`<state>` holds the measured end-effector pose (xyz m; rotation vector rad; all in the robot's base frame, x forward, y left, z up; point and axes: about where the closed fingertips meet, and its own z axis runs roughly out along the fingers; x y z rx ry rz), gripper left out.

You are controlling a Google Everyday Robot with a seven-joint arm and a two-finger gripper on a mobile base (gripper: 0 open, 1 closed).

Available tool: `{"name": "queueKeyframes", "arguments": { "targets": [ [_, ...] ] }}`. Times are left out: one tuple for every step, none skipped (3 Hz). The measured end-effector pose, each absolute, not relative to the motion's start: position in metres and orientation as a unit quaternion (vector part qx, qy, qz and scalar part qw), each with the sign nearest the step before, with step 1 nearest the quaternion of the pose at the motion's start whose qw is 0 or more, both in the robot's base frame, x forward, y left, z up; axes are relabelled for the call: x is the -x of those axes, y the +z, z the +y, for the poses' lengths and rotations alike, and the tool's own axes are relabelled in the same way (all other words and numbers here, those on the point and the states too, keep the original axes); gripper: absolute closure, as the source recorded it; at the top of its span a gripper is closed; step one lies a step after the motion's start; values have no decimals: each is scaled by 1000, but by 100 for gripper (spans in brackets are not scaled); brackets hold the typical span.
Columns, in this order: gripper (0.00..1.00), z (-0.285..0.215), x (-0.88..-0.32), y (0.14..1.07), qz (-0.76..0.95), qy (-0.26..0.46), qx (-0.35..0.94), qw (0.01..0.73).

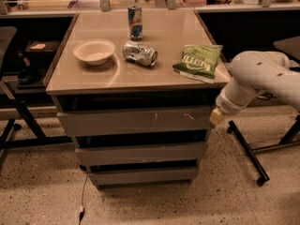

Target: Close top drawer

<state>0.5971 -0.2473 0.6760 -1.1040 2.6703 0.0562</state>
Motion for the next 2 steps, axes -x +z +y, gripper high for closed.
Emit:
{"name": "queueKeyframes", "arguments": {
  "targets": [
    [100, -292, -508, 710, 937, 47, 338, 81],
    [89, -309, -468, 729, 943, 50, 323, 62]
  ]
}}
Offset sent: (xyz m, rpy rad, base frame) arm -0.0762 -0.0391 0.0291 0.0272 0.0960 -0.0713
